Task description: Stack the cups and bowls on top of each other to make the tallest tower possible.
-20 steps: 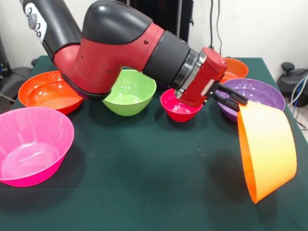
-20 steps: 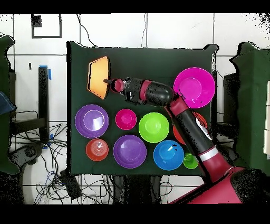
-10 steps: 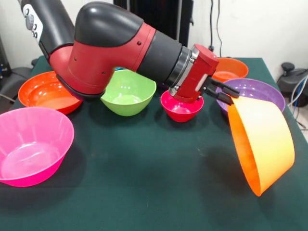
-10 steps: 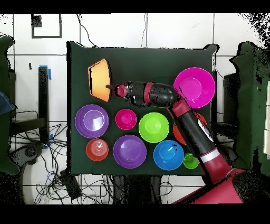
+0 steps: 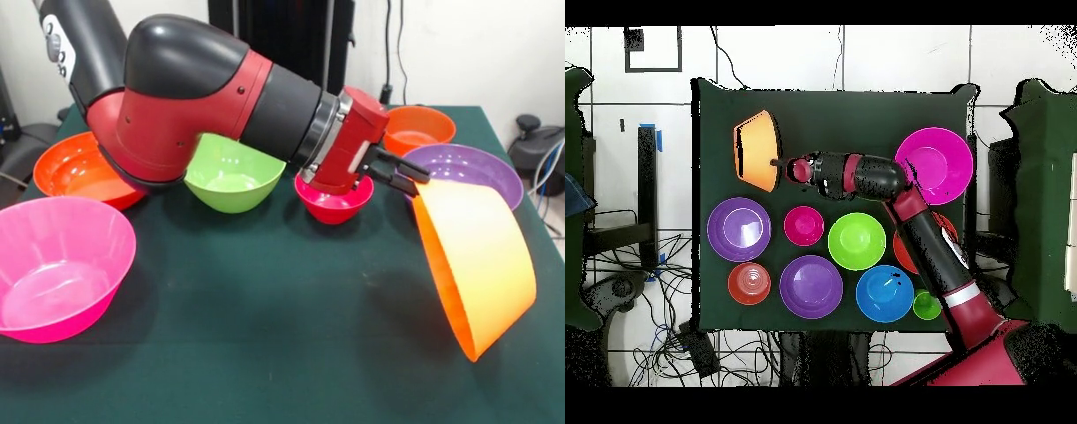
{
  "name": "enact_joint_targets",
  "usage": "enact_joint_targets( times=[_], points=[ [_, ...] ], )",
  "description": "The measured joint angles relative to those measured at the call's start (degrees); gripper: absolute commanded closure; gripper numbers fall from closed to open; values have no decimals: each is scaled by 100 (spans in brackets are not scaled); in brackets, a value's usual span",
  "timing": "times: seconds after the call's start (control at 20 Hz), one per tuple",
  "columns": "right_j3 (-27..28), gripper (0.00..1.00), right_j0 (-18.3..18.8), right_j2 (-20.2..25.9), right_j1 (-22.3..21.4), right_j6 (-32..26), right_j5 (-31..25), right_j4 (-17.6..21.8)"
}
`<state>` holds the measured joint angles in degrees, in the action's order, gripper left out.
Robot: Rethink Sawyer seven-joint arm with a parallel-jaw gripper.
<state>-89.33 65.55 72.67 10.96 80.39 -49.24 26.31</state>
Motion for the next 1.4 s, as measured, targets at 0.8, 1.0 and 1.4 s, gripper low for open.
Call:
enact_joint_targets(
  times=[0.8, 1.0, 1.4],
  points=[
    [417, 100, 8, 0, 19, 0, -330, -51],
    [538, 100, 8, 0, 20, 0, -361, -51],
    [709, 100, 34, -22, 22, -1, -433, -44]
  ],
)
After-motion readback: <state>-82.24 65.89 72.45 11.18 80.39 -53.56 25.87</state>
